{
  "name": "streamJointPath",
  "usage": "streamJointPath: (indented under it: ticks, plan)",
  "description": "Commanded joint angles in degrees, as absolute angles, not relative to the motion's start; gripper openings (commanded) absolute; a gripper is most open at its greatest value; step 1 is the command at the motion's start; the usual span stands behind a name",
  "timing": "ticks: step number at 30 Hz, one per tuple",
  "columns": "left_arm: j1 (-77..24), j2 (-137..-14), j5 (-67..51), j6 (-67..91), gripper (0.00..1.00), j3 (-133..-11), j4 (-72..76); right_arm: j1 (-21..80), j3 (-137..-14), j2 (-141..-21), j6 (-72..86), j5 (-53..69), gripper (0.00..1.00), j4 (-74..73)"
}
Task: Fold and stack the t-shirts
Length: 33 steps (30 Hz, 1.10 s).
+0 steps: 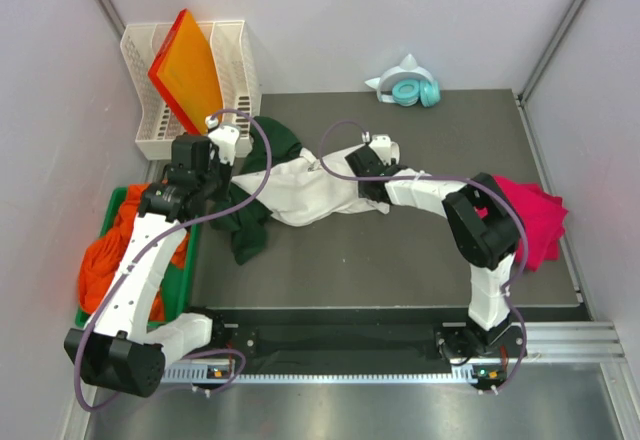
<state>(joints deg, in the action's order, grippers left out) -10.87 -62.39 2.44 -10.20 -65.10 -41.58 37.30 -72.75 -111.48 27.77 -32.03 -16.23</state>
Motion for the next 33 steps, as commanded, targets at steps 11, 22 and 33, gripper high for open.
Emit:
streamJointPath:
  ticks: [11,22,33]
  plan:
    - [-10.55,-61.7,2.29,-8.44,0.0,-64.25,-39.02,34.28,-65.04,-99.58,31.29,-32.79,0.62,-10.29]
    - [-10.55,-62.31,1.93,-8.17,0.0,-64.16,-38.76,31.91,-60.48,-100.55,33.31,-27.25,0.56,-7.48]
    - [-10.55,-62.49,1.85,-8.44,0.0,-63.55,-38.94,30.94,-59.68,-102.57,34.8,-22.94,0.25,-3.96]
